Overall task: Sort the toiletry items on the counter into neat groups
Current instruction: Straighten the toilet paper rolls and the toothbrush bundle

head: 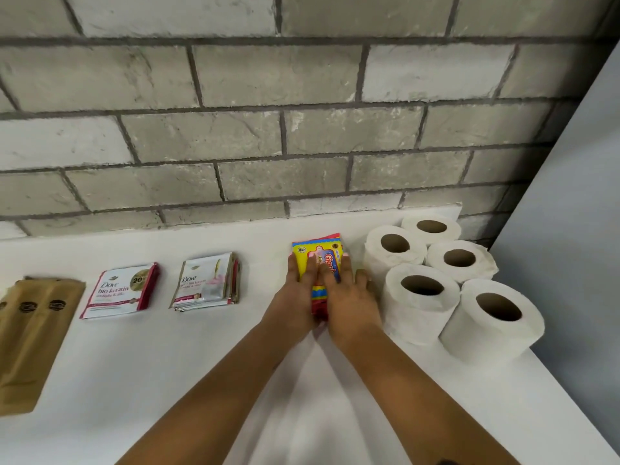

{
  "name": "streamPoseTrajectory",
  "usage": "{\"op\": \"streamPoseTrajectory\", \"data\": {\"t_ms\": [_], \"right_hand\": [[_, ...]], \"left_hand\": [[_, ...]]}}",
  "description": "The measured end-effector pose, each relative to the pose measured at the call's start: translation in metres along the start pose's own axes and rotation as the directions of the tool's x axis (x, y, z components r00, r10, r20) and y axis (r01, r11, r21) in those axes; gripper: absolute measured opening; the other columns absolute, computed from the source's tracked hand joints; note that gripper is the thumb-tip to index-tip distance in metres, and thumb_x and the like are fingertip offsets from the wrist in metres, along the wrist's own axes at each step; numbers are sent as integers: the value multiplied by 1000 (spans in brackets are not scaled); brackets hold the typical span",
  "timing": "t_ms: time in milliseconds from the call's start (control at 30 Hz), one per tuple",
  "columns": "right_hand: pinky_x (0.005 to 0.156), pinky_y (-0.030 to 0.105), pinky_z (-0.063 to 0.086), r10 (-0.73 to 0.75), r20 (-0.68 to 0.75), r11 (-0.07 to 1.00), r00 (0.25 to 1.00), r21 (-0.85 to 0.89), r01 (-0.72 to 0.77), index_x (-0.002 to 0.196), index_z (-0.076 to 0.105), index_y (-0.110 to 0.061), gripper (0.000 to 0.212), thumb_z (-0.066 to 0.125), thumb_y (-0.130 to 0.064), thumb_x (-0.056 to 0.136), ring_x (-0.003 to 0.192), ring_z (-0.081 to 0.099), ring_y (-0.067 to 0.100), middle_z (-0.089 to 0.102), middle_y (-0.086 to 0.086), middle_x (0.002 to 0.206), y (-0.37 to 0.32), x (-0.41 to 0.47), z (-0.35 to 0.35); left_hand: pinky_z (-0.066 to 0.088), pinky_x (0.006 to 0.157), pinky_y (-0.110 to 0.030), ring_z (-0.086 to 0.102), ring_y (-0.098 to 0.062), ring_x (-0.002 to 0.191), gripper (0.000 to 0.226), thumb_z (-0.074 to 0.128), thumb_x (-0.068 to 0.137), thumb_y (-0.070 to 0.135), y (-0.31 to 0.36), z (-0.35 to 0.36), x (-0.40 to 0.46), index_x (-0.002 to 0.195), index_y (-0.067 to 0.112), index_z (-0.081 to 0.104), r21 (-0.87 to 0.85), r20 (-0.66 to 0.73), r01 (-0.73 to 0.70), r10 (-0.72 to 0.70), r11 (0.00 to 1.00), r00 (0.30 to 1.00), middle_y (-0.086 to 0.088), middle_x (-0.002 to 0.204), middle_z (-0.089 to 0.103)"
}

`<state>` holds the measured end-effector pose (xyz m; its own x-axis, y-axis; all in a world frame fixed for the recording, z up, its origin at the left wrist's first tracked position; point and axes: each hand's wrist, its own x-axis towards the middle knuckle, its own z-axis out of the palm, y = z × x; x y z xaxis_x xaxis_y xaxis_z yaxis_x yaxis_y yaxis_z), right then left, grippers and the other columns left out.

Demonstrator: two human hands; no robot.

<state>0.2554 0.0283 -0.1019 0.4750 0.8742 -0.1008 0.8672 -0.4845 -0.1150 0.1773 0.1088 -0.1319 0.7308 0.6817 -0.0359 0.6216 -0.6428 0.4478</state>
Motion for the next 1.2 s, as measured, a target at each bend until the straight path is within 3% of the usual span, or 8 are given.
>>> {"op": "streamPoseTrajectory", "data": {"t_ms": [133,267,400,467,533,600,800,1200], "right_hand": [[119,45,0,-91,-66,992,994,78,96,151,1,-22,88,59,-20,86,146,-10,35,-11,9,159,-11,-17,-15],[103,28,38,-172,-279,806,945,511,298,133,47,-18,62,50,5,76,127,47,22,52,4,137,-54,-35,-19],[85,26,44,-46,-37,559,998,827,57,126,52,-16,45,59,-6,82,99,59,18,59,4,128,-97,-17,-5],[93,27,42,-11,66,536,998,843,-50,133,47,-16,50,60,-13,85,114,56,21,53,5,135,-115,-1,2],[99,29,39,25,113,530,993,841,-109,138,41,-15,54,59,-18,87,125,49,24,49,8,140,-130,13,7],[99,29,37,69,147,519,987,840,-162,139,40,-11,54,57,-23,89,126,47,26,49,10,139,-144,26,11],[85,29,44,151,168,489,974,844,-221,122,57,-15,38,49,-8,86,108,59,27,64,7,119,-170,54,21],[92,35,49,190,101,515,977,837,-187,121,59,-15,44,51,0,81,107,59,28,65,8,117,-136,23,30]], "left_hand": [[5,119,-31,-15,-19,144,112,72,74,34,-12,-20,-22,151,22,-7,-80,-11,-45,45,996,999,0,156,-18],[30,105,-23,39,-17,136,62,58,84,6,-41,-73,-58,142,16,38,-395,-269,101,-220,913,938,1,145,43],[38,96,-30,51,-25,121,45,53,87,6,-90,-103,-66,132,10,49,-580,-326,278,-530,766,783,-6,132,55],[39,94,-33,50,-31,118,36,53,89,9,-108,-113,-62,125,6,52,-596,-227,386,-609,704,760,-11,125,58],[42,74,-31,53,-29,95,10,49,91,7,-118,-117,-55,88,16,55,-623,-111,437,-626,649,772,-4,90,57],[40,60,-23,48,-18,69,31,47,93,5,-120,-116,-48,69,23,37,-695,10,455,-625,557,780,4,73,42],[34,50,-23,44,-16,56,25,53,89,4,-123,-114,-34,65,9,45,-698,132,515,-618,497,775,-5,63,46],[50,67,-28,60,-17,71,14,65,77,-1,-111,-93,-62,77,13,64,-733,187,415,-428,539,885,-5,83,67]]}}
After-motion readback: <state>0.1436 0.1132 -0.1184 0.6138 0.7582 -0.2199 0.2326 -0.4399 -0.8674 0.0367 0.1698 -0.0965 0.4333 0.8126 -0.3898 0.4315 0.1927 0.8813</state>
